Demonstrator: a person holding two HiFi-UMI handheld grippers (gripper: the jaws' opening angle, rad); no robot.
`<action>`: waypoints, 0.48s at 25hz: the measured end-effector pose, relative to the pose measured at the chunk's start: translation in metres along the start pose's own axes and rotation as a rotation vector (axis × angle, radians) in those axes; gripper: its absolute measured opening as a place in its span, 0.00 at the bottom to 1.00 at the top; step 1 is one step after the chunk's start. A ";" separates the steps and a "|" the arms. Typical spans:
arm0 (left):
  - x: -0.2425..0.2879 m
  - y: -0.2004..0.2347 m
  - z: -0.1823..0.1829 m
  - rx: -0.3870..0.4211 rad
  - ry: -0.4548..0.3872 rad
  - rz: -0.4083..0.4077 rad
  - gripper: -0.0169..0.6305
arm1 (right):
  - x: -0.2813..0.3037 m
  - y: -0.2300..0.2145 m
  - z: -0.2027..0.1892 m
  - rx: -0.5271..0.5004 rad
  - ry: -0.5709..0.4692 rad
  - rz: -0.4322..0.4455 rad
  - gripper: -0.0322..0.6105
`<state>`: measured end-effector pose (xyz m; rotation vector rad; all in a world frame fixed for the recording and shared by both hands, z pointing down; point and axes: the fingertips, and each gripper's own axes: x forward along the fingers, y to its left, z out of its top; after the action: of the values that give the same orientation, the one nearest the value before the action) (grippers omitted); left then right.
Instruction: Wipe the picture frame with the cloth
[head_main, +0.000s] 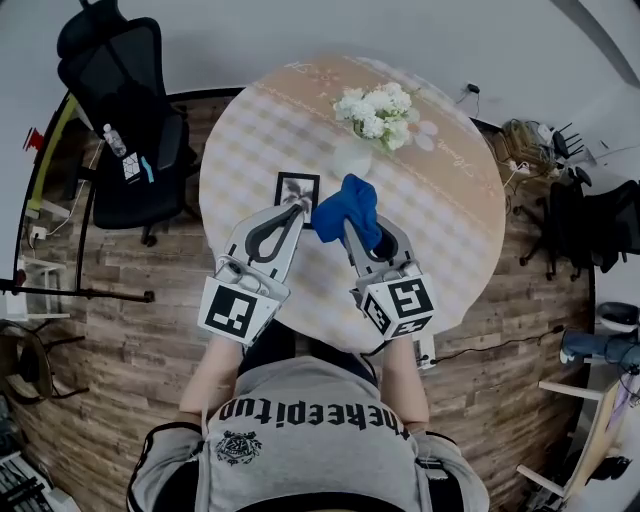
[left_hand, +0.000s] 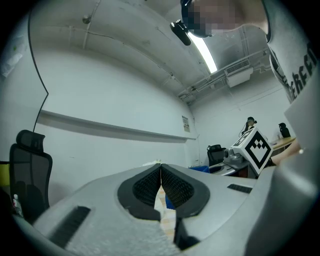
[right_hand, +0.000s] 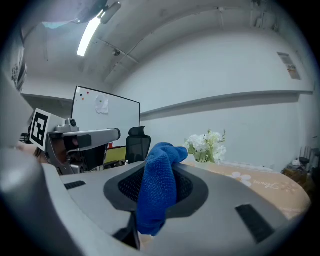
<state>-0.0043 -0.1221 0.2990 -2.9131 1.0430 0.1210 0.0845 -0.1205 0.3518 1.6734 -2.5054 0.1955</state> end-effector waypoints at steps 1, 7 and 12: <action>-0.002 -0.006 0.002 0.002 0.000 0.013 0.05 | -0.004 0.001 0.001 -0.005 -0.003 0.015 0.20; -0.017 -0.036 0.010 0.021 -0.007 0.109 0.05 | -0.031 0.007 0.008 -0.022 -0.032 0.108 0.20; -0.030 -0.063 0.014 0.036 -0.018 0.183 0.05 | -0.057 0.009 0.008 -0.035 -0.043 0.169 0.20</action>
<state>0.0117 -0.0529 0.2892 -2.7748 1.2934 0.1326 0.0978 -0.0667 0.3334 1.4686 -2.6661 0.1316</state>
